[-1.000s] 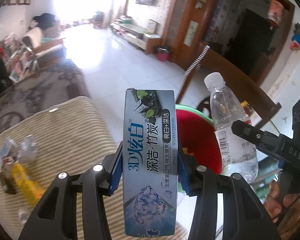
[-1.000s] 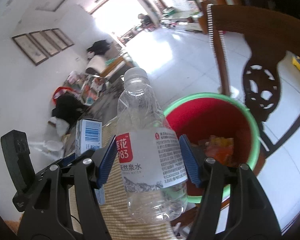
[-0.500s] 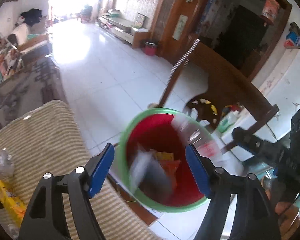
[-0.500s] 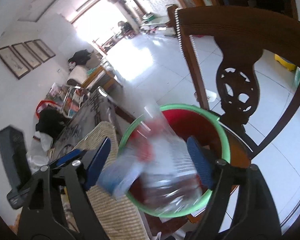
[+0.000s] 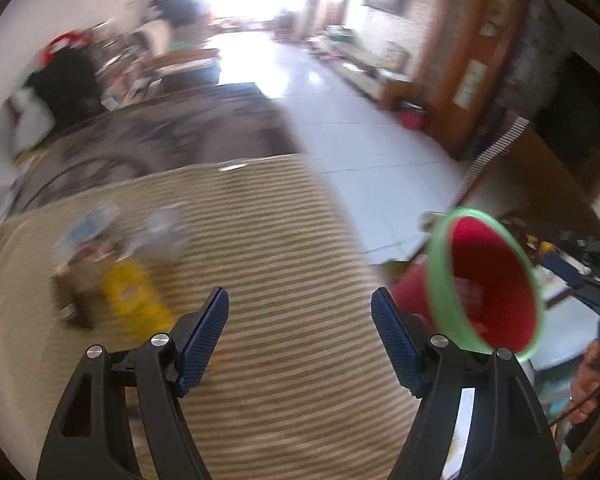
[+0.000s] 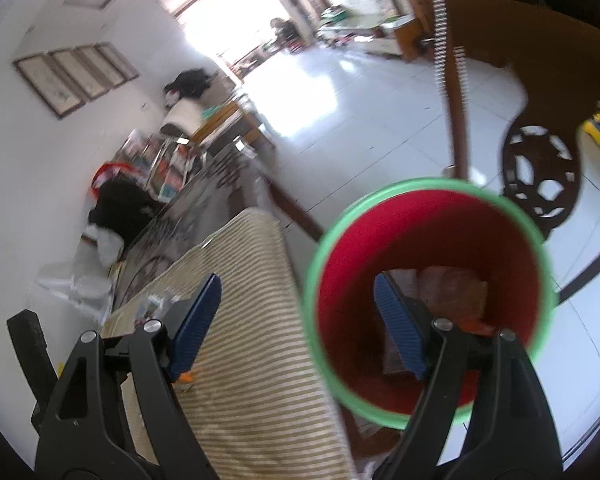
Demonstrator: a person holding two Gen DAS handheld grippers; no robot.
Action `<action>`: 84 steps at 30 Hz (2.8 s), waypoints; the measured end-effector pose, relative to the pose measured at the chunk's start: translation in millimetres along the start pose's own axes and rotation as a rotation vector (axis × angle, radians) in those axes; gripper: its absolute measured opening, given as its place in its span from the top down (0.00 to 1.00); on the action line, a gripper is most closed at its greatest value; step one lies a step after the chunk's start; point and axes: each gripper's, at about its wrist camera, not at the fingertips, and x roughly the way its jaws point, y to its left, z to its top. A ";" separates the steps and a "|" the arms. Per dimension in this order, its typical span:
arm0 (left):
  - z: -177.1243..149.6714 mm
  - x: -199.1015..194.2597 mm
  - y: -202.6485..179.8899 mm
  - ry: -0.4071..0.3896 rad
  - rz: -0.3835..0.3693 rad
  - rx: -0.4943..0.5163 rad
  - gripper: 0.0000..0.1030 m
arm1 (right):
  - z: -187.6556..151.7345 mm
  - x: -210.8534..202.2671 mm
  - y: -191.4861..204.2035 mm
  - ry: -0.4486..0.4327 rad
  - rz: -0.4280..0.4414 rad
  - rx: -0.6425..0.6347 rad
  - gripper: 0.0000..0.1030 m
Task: Collect trash
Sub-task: 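Grasp white paper cup with left tool while right tool grasps yellow carton, then lift the paper cup and yellow carton and carry them toward the bucket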
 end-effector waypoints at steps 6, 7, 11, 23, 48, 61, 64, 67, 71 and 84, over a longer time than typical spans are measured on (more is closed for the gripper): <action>-30.8 -4.3 96.9 0.057 0.111 -0.143 0.32 | -16.7 35.0 59.2 0.057 0.031 -0.066 0.25; -39.0 -5.0 112.5 0.075 0.123 -0.156 0.32 | -21.7 42.3 71.2 0.069 0.037 -0.073 0.25; -69.0 2.5 166.5 0.192 0.112 -0.210 0.32 | -42.5 68.6 118.5 0.109 0.046 -0.106 0.25; -98.3 45.9 206.9 0.365 -0.139 -0.160 0.37 | -104.6 122.3 211.7 0.222 -0.015 -0.234 0.25; -127.4 57.6 201.6 0.488 -0.324 -0.142 0.32 | -169.4 191.1 240.4 0.475 -0.221 -0.449 0.63; -106.7 49.6 253.1 0.458 -0.224 -0.211 0.32 | -164.3 193.7 245.9 0.440 -0.206 -0.422 0.37; -107.3 50.6 252.7 0.443 -0.221 -0.225 0.33 | -169.4 201.9 245.3 0.449 -0.204 -0.417 0.38; -106.6 52.8 254.9 0.426 -0.221 -0.241 0.33 | -176.2 207.1 245.4 0.470 -0.200 -0.425 0.62; -106.2 47.6 254.9 0.403 -0.238 -0.258 0.35 | -176.8 197.6 249.2 0.447 -0.177 -0.434 0.65; -62.3 -22.9 251.0 0.125 -0.176 -0.180 0.36 | -142.8 125.5 278.7 0.213 -0.081 -0.420 0.65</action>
